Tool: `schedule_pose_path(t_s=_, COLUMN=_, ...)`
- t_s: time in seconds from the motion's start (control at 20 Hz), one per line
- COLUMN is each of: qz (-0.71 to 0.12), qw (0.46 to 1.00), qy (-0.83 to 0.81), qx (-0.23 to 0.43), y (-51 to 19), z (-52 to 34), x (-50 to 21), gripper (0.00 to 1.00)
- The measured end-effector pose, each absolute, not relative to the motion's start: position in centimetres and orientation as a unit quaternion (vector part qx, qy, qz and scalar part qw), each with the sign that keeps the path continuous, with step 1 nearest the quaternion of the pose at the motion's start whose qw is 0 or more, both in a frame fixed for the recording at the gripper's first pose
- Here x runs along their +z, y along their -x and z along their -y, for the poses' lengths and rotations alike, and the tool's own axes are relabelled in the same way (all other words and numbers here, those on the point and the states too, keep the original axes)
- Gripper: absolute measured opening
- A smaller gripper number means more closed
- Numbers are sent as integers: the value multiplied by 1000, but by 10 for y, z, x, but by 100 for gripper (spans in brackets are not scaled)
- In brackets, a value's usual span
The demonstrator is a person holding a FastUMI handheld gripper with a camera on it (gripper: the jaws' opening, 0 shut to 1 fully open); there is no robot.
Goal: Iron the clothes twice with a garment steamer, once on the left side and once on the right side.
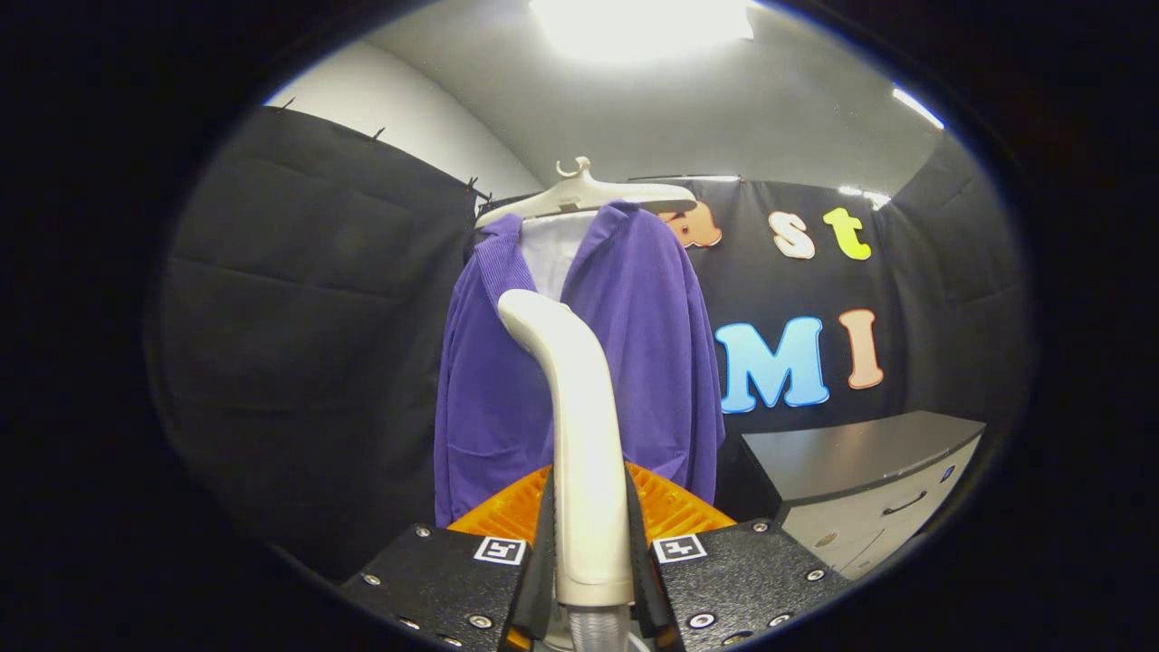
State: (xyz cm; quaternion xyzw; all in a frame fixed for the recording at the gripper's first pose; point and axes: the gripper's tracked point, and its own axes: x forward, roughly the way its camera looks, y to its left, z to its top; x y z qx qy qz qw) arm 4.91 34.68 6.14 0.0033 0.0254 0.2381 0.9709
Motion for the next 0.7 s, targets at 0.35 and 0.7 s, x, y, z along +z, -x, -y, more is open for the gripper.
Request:
schedule_pose_path(t_s=0.35, qz=57, qw=963, qy=-12, qx=262, y=-66, z=-407, x=152, gripper=37)
schedule_pose_path(t_s=0.7, qz=66, qw=954, qy=-28, qx=290, y=-95, z=-473, x=185, gripper=37)
